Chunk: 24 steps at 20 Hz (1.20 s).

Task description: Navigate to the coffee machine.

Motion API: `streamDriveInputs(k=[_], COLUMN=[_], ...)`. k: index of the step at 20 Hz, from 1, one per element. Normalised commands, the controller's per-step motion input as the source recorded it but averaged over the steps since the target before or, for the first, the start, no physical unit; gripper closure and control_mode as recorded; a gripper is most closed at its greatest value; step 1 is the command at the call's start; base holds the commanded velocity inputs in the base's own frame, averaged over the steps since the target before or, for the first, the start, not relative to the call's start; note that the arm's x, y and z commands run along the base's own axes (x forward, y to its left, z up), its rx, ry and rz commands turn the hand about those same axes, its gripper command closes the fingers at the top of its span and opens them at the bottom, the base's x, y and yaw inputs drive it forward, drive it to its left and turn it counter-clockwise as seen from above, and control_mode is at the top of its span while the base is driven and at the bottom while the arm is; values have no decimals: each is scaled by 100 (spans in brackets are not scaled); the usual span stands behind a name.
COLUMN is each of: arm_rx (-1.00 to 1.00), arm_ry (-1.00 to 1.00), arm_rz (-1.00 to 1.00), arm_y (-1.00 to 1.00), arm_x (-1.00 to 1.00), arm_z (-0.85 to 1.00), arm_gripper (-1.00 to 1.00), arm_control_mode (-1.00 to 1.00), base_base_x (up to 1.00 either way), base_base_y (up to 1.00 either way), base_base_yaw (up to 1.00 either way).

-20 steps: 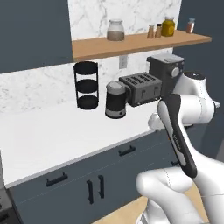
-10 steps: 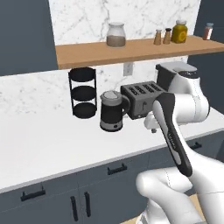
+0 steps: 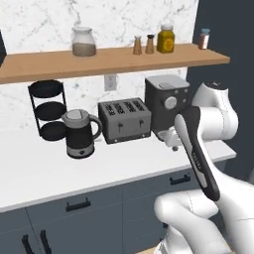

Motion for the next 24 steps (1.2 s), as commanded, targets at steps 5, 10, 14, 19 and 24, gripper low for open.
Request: streamDriveInputs(k=[5, 10, 14, 19, 24], arm_rx=[0, 0, 0, 0, 0], arm_ry=[0, 0, 0, 0, 0], arm_rz=[0, 0, 0, 0, 0], arm_y=[0, 0, 0, 0, 0], arm_x=[0, 0, 0, 0, 0], arm_z=[0, 0, 0, 0, 0], arm_gripper=[-100, -100, -100, -100, -100], arm_control_mode=[100, 100, 100, 100, 100], base_base_x=[38, 57, 51, 28, 37], base_base_y=[-60, -20, -41, -60, -36], base_base_yaw=[13, 10, 7, 3, 3])
